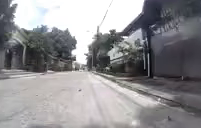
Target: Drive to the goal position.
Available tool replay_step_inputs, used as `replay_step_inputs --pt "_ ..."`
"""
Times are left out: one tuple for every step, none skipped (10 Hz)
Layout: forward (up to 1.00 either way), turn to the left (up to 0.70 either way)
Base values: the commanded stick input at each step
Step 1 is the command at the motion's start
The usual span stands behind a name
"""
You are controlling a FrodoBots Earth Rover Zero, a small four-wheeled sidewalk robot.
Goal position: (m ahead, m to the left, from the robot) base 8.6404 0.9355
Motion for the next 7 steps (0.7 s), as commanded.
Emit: replay_step_inputs --pt "0.5 0.0" --pt "0.5 0.0" --pt "0.5 0.0" --pt "0.5 0.0" --pt "0.5 0.0" --pt "0.5 0.0" --pt "0.5 0.0"
